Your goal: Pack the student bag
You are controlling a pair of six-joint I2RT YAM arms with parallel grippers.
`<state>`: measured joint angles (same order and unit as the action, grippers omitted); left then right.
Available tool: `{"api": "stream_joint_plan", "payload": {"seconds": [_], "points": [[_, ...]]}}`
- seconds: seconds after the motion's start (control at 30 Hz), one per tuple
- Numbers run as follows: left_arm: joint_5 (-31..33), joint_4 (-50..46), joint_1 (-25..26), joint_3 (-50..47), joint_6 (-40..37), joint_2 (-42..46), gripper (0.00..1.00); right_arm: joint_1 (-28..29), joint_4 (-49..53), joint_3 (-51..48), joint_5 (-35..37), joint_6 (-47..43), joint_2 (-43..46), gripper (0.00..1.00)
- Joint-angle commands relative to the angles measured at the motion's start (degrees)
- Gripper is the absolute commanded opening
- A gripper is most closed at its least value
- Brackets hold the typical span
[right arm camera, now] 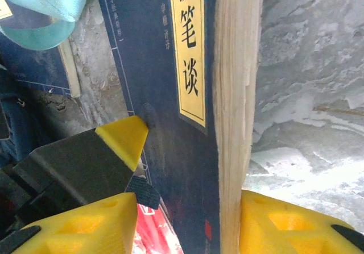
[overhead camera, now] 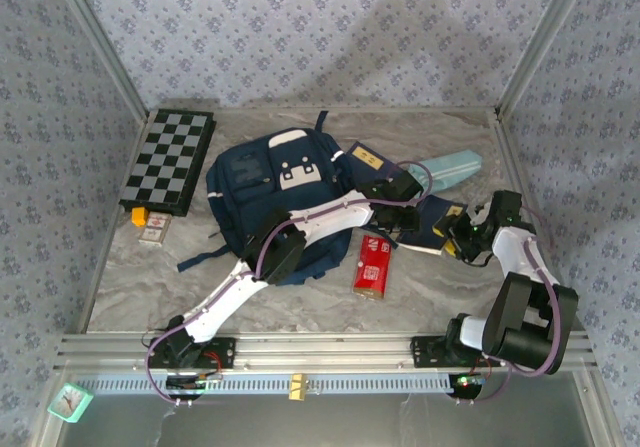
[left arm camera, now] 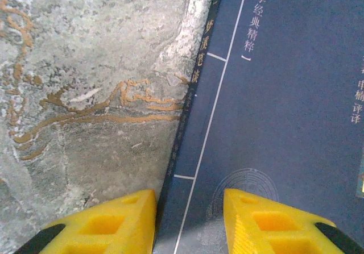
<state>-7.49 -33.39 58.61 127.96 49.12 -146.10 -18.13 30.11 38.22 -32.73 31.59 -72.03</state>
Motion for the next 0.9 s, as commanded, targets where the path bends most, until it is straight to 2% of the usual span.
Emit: {"api": "stream_joint_plan", "payload": {"seconds": [0.0, 0.17, 0.4, 0.6, 0.7, 0.87], "points": [[-1.8, -3.7, 1.1, -1.4, -0.4, 1.3, 0.37, -0.2, 1.6, 1.5, -3.9, -1.5, 0.7, 0.45], [-1.9, -3.2, 1.2, -2.0, -0.2, 1.7, 0.36, -1.2, 2.0, 1.2, -4.0, -2.1, 0.4, 0.33], [-2.0, -2.9, 1.3, -2.0, -0.3, 2.3, 0.36, -2.9, 2.2, 0.2, -4.3, -2.0, 1.3, 0.23], [-2.3, -2.6, 1.5, -1.1, -0.2, 2.6, 0.37, -5.0, 2.1, -1.0, -5.8, -1.1, 2.8, 0.08], [-2.0, -3.2, 1.4, -0.4, -0.6, 3.7, 0.41, -6.2, 4.0, -0.2, -5.5, -1.6, 4.7, 0.03], [-1.2, -4.1, 1.0, -0.5, -1.8, 7.8, 0.52, -6.6, 9.9, 3.0, -2.6, -2.4, 10.6, 0.01]]}}
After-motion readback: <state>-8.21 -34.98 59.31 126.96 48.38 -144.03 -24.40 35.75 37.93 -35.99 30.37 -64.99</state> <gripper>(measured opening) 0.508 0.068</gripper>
